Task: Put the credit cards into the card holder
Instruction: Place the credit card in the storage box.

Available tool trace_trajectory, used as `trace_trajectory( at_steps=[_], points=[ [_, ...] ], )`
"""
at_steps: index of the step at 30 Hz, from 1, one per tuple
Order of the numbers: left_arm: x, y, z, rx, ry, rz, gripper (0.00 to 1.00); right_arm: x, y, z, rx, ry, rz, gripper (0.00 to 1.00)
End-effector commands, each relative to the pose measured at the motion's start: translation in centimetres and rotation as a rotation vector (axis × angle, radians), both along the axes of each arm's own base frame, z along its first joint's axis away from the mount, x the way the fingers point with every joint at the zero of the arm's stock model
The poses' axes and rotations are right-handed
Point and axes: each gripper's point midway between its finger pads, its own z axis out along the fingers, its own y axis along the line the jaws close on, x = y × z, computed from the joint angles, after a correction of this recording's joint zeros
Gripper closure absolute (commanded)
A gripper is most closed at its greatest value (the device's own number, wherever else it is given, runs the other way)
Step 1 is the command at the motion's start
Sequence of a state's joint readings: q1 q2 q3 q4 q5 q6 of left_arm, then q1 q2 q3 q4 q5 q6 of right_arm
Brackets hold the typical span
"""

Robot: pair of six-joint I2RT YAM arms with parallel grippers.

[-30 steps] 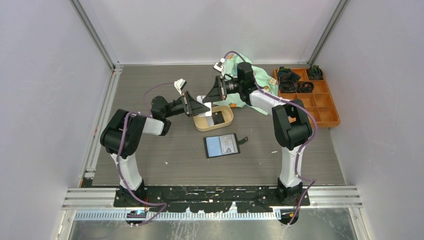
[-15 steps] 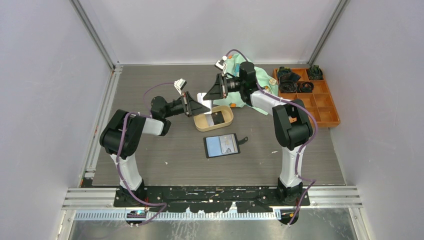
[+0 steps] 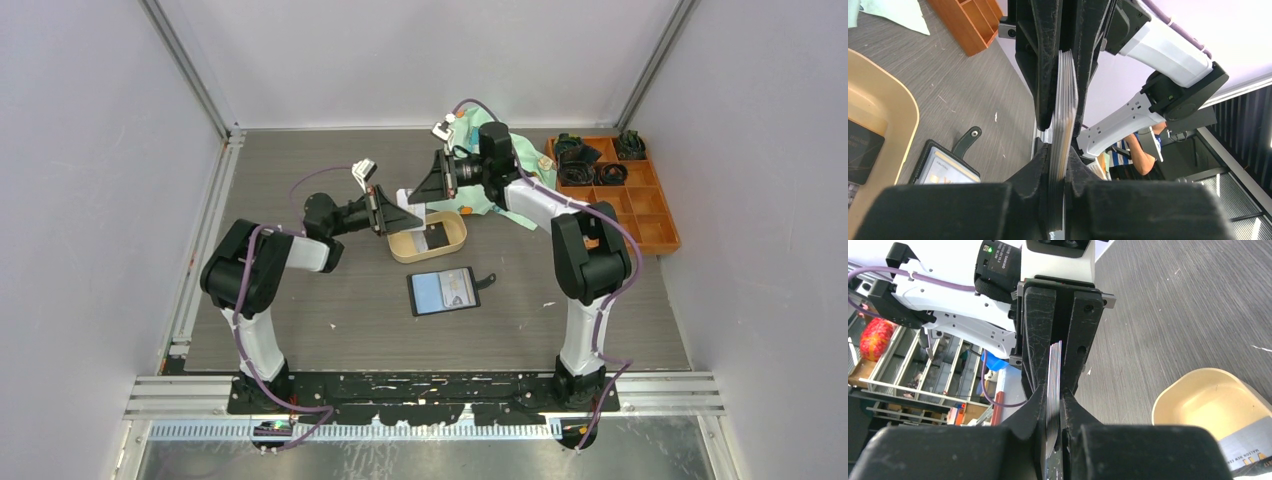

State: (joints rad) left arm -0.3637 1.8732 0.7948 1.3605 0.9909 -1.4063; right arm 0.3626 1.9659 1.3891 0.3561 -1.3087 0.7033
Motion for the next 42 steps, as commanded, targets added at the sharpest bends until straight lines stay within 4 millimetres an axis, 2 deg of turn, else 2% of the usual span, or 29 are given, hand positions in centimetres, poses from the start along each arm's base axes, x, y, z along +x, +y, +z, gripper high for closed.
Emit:
trace_trajectory(
  at_steps=[1,2,4,7,9,12,15,17,20,22,24,29,35,42],
  points=[
    [-0.2,0.1,3.9,-0.060,-0.130,0.009,0.95,-0.7,-0.4,1.7,-0.011,-0.125,0.018,0.99],
    [-0.2,0.1,3.9,-0.061,-0.130,0.009,0.99,-0.8,-0.5,1.4,-0.023,-0.146,0.023,0.99],
    [-0.2,0.2,3.9,-0.061,-0.132,0.015,1.00,-1.2,-0.7,0.9,-0.053,-0.148,0.034,0.96],
    [-0.5,0.4,3.4,-0.054,-0.123,0.024,1.00,-0.7,-1.6,0.7,-0.124,-0.217,0.012,0.63],
    [-0.9,0.6,2.5,-0.043,-0.109,0.036,1.00,-0.5,-3.4,0.7,-0.218,-0.281,-0.010,0.45],
    [-1.2,1.1,0.4,-0.018,-0.068,0.076,1.00,1.8,-6.4,1.0,-0.357,-0.386,-0.124,0.32],
    [-1.3,1.4,-1.9,0.026,-0.011,0.120,1.00,3.7,-10.0,1.8,-0.428,-0.434,-0.254,0.30],
    [-0.9,1.6,-3.5,0.079,0.037,0.166,1.00,4.0,-12.0,1.9,-0.491,-0.474,-0.311,0.30],
    [-0.3,1.7,-5.7,0.213,0.093,0.248,1.00,3.2,-13.7,1.7,-0.567,-0.507,-0.369,0.29],
    [-0.2,1.7,-7.9,0.383,0.141,0.320,1.00,2.6,-14.3,1.7,-0.587,-0.519,-0.412,0.29],
    [-0.2,1.8,-9.0,0.563,0.120,0.394,1.00,2.4,-15.0,1.3,-0.618,-0.533,-0.455,0.27],
    [0.7,0.9,-9.5,0.698,0.144,0.475,1.00,1.3,-15.1,-0.1,-0.606,-0.521,-0.465,0.26],
    [2.8,-1.0,-10.0,0.758,0.156,0.525,1.00,1.1,-14.9,-1.4,-0.604,-0.475,-0.448,0.26],
    [4.9,-2.2,-11.4,0.764,0.178,0.550,1.00,1.0,-14.7,-2.7,-0.611,-0.436,-0.426,0.26]
  ],
)
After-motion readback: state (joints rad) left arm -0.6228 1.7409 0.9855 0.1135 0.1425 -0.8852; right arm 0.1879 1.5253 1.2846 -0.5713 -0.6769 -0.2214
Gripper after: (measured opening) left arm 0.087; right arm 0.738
